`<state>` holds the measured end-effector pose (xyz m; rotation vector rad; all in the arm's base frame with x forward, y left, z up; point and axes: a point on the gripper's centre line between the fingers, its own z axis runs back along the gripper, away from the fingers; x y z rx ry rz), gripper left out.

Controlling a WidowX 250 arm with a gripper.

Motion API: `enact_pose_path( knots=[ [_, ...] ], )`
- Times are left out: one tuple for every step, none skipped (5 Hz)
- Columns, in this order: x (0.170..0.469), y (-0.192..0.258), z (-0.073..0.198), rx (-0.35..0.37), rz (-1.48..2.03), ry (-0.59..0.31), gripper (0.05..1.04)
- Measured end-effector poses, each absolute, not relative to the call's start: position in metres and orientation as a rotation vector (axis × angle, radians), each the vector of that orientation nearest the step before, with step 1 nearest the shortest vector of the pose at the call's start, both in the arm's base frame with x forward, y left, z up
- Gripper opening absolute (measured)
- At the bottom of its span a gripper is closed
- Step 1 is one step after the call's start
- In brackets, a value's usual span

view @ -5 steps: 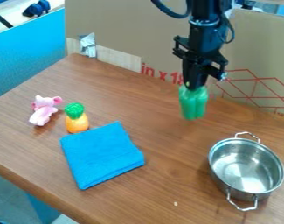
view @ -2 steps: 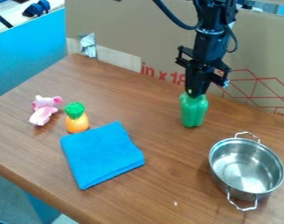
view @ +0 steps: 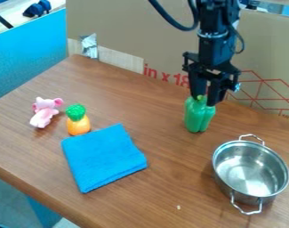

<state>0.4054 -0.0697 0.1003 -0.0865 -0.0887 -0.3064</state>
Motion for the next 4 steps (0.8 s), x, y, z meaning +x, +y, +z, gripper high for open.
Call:
enact_pose_path(
  knots=[
    [0.395,-0.067,0.122,-0.076,-0.277,-0.132,0.964],
    [0.374,-0.058,0.138,-0.031,-0.274,-0.148,1.011],
    [0.338,-0.041,0.145,0.070,-0.264,-0.099,1.007],
    [0.288,-0.013,0.136,0.130,-0.293,-0.020,1.005]
  ],
)
